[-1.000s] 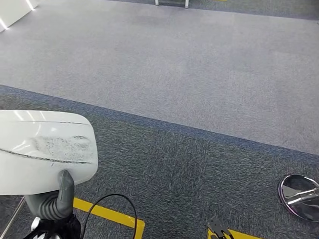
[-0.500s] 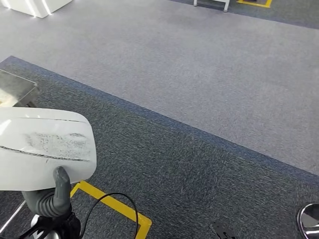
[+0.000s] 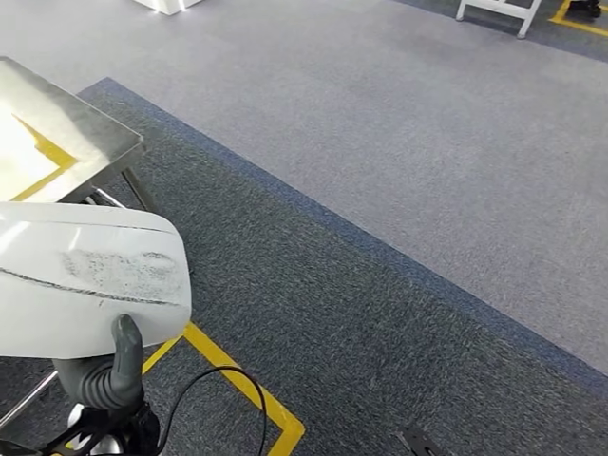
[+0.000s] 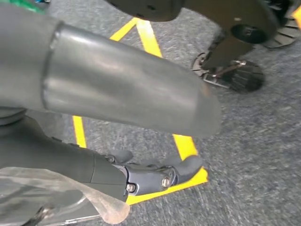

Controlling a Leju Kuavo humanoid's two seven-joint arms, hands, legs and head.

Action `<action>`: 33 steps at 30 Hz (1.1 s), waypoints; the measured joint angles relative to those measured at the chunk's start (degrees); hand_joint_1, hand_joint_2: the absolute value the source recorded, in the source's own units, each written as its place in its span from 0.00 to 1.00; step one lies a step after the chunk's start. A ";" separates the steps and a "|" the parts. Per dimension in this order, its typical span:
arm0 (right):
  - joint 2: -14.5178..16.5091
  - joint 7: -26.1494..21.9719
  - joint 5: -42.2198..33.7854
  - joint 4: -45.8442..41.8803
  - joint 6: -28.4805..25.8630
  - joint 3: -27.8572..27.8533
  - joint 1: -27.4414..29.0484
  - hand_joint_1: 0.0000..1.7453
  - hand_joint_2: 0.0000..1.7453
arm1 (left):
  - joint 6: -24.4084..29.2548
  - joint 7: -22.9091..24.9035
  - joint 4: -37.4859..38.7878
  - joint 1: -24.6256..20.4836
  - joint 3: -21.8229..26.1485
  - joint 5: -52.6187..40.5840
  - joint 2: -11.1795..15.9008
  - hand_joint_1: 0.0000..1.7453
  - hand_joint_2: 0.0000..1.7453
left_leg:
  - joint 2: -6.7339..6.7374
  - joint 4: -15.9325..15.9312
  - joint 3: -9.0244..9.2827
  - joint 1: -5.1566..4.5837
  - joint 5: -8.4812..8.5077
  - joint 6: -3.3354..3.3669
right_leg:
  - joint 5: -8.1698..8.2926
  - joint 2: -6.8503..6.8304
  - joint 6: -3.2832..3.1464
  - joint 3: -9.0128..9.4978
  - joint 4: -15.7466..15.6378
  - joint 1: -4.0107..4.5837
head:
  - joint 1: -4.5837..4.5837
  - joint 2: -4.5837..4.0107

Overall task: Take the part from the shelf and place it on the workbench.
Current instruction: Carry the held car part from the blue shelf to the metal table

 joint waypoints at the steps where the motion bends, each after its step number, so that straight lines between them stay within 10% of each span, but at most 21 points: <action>1: 0.01 0.02 0.01 -0.01 0.01 0.01 -0.04 0.00 0.00 | -0.01 0.00 0.02 0.03 0.00 0.02 0.02 1.00 1.00 | -0.02 0.11 -0.09 0.02 -0.09 -0.26 | 0.02 -0.65 -0.27 0.14 -0.13 -0.01 | 0.00 0.00; 5: -0.09 0.01 0.01 -0.02 -0.03 0.04 -0.10 0.00 0.00 | -0.02 -0.04 0.15 -0.27 -0.03 0.08 0.07 1.00 1.00 | 5.67 8.93 -4.24 -0.04 -4.56 -1.38 | -0.35 -3.66 -1.43 1.02 -0.50 0.02 | -0.56 0.00; 8: -0.16 0.02 0.09 -0.02 0.01 0.14 0.01 0.00 0.00 | 0.06 -0.05 0.38 -0.27 -0.08 0.31 0.08 1.00 1.00 | 6.96 16.12 -8.11 0.25 -5.95 -1.62 | -0.92 -6.27 -1.71 1.60 -0.49 0.23 | -0.59 0.00; 12: -0.16 0.10 0.35 -0.02 0.19 0.51 -0.28 0.00 0.00 | 0.49 -0.13 0.48 -0.26 -0.08 0.39 0.05 1.00 1.00 | 10.53 3.96 -2.52 -0.56 0.89 -0.24 | -1.92 -9.12 -1.37 2.89 -0.54 0.54 | -0.59 0.00; 14: -0.16 0.27 0.54 -0.02 0.28 0.76 -0.46 0.00 0.00 | 0.79 -0.21 0.46 -0.26 -0.07 0.38 0.01 1.00 1.00 | 12.17 0.78 -1.17 -1.27 1.07 0.46 | -2.30 -10.47 -0.82 3.19 -0.66 0.80 | -0.54 0.00; 17: -0.16 0.34 0.79 -0.07 0.45 1.40 -0.90 0.00 0.00 | 1.14 -0.29 0.44 0.03 0.01 0.39 -0.07 1.00 1.00 | 10.13 -0.38 -0.84 -1.00 1.16 1.03 | -3.01 -11.22 0.05 3.46 -0.69 0.82 | -0.39 0.00; 20: -0.18 0.30 0.87 -0.15 0.50 1.77 -1.29 0.00 0.00 | 1.21 -0.31 0.43 0.03 0.06 0.42 -0.31 1.00 1.00 | 8.09 -1.12 -0.28 -0.40 1.45 1.58 | -6.61 -6.08 0.63 0.25 6.13 0.65 | 0.12 0.00; 23: -0.23 0.38 0.89 -0.15 0.58 1.81 -1.01 0.00 0.00 | 1.22 -0.31 0.44 0.25 0.08 0.44 -0.38 1.00 1.00 | 5.56 -1.04 -0.22 -0.33 1.37 1.71 | -8.27 -4.42 0.80 -5.10 14.40 0.64 | 0.23 0.00; 27: -0.39 0.37 0.90 -0.17 0.79 1.84 -0.99 0.00 0.00 | 1.39 -0.31 0.44 0.54 0.15 0.43 -0.38 1.00 1.00 | 2.27 -0.46 -0.07 -0.19 0.96 1.07 | -0.57 -1.46 0.76 -1.67 3.38 0.24 | 0.24 0.00; 29: -0.42 0.46 0.90 -0.16 1.33 1.91 -1.04 0.00 0.00 | 1.61 -0.30 0.44 0.58 0.17 0.32 -0.38 1.00 1.00 | 1.04 -0.16 -0.50 -0.15 0.91 0.49 | 0.08 0.45 0.37 0.02 0.04 0.06 | 0.20 0.00; 31: -0.38 0.68 0.92 -0.16 1.86 2.19 -1.07 0.00 0.00 | 1.81 -0.30 0.43 0.74 0.20 0.13 -0.35 1.00 1.00 | -0.18 -0.18 -0.91 -0.01 1.15 -0.11 | 0.00 -0.32 -0.37 0.41 -0.25 0.09 | 0.17 0.00; 33: -0.36 0.90 0.97 -0.18 2.12 2.57 -1.11 0.00 0.00 | 1.97 -0.31 0.41 0.84 0.21 -0.12 -0.30 1.00 1.00 | 1.41 1.07 -1.53 -0.16 0.38 -0.75 | 0.04 -1.72 -1.06 0.74 -0.54 -0.09 | -0.08 0.00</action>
